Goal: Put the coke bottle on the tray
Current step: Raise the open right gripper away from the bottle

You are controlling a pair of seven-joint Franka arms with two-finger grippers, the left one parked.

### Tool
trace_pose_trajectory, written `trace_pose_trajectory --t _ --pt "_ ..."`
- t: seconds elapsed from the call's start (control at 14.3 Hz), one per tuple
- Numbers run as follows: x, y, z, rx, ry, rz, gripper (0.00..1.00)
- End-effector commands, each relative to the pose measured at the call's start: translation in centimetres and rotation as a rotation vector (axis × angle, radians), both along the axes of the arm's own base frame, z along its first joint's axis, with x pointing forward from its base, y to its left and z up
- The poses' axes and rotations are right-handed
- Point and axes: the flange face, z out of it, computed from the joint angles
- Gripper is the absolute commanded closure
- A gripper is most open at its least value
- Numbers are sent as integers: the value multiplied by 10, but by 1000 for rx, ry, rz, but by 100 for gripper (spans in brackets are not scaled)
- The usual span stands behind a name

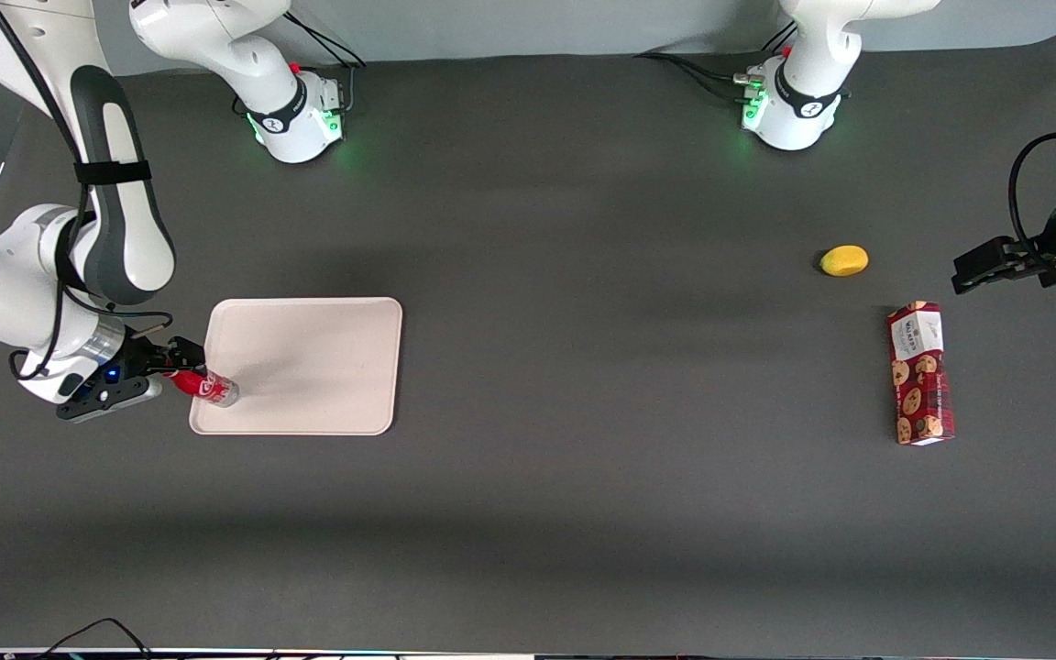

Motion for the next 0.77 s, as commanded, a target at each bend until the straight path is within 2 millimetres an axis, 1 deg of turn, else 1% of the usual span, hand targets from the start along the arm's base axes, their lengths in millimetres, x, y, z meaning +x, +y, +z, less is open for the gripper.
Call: trace_pose_trajectory --t 0.0,0.07,0.14,0.21,0.35,0.42,0.49,0.56,0.63,0.7 --pt "27 17 70 5 51 -11 0" --pt "28 23 99 -12 83 -74 0" --pt "26 32 132 -4 98 -130 0" --pt "20 42 159 16 125 -167 0" --pt "-6 67 217 75 144 -243 0" --pt "-21 76 242 98 132 -280 0" --pt "-37 95 262 80 125 -278 0" --pt "-49 113 280 24 92 -277 0" --pt "-58 128 293 -17 59 -274 0" --pt "-61 125 298 -26 50 -279 0"
